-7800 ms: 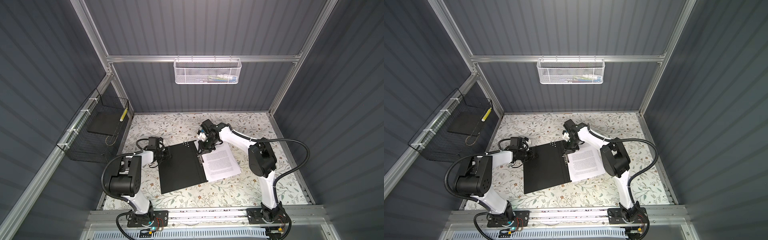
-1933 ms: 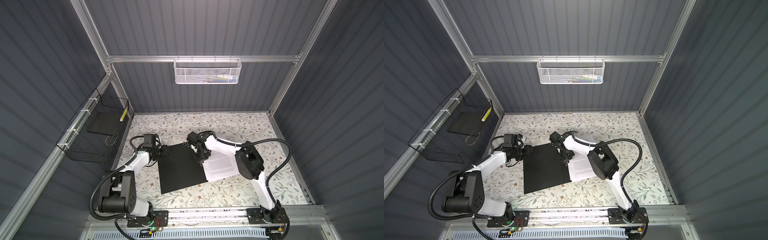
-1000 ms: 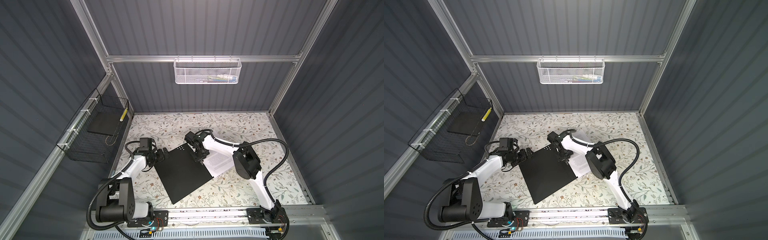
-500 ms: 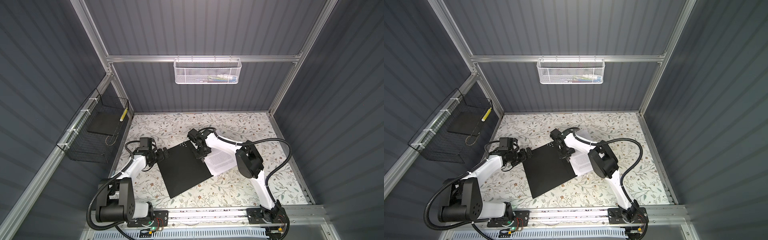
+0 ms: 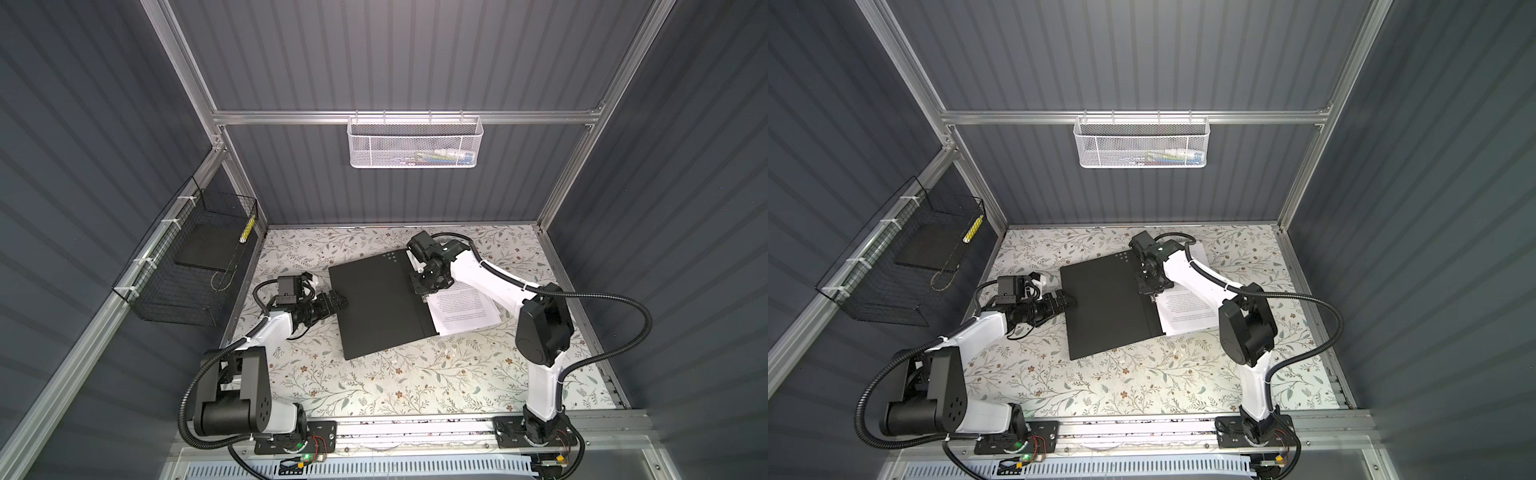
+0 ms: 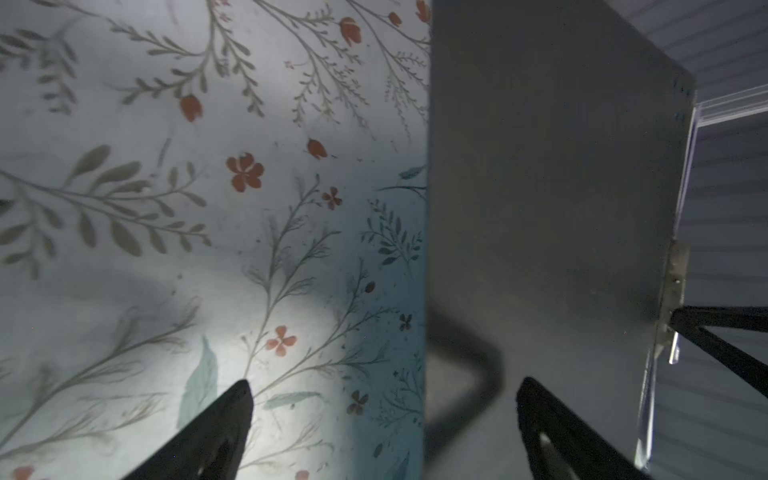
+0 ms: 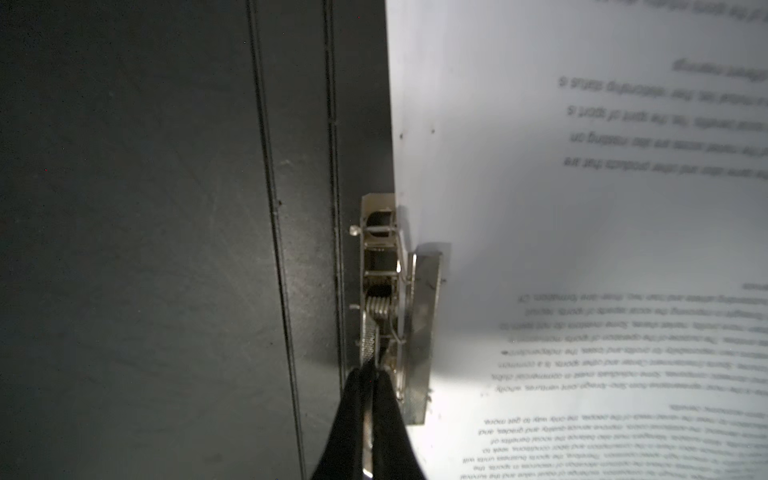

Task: Put the files into the folder
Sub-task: 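Grasp the folder cover's edge with the left gripper and lift it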

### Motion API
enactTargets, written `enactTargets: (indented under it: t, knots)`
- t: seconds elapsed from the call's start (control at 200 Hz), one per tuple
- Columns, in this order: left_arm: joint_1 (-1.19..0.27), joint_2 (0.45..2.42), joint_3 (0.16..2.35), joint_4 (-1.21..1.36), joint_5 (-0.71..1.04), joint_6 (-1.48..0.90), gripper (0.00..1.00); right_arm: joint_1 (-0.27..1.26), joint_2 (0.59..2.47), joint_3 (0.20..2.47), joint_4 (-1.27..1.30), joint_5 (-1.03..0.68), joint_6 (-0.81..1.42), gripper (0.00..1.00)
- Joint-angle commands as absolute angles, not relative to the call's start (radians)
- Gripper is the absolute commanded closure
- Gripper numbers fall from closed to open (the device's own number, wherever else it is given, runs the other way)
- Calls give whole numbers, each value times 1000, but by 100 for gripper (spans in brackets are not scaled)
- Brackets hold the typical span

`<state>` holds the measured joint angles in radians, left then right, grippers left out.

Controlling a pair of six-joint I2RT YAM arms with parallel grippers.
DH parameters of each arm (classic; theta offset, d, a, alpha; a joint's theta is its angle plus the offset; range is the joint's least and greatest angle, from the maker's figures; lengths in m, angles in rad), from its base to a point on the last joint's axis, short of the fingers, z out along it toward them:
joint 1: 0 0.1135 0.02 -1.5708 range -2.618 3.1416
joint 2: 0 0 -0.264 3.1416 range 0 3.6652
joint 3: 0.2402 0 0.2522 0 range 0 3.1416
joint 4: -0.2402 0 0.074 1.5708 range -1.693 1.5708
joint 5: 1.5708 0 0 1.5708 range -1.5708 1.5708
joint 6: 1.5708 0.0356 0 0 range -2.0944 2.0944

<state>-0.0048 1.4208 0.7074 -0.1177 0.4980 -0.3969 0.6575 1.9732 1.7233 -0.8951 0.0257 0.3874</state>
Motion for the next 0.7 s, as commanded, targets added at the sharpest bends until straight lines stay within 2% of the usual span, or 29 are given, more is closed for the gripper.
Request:
enactTargets:
  t: [0.0,0.2,0.38,0.495,0.695]
  knots:
    - [0,1422,672,27,635,-423,1,654,1940,1703,-858,6,409,100]
    - [-9,1474,611,259,762,-484,1,649,1924,1692,-829,-31,421,100]
    - [-23,1504,593,341,812,-535,1,645,1916,1680,-782,-81,443,100]
    - [-32,1465,632,252,805,-527,2,646,1928,1672,-792,-65,446,100]
    - [-34,1429,745,-114,775,-499,1,688,1972,1600,-764,-71,477,100]
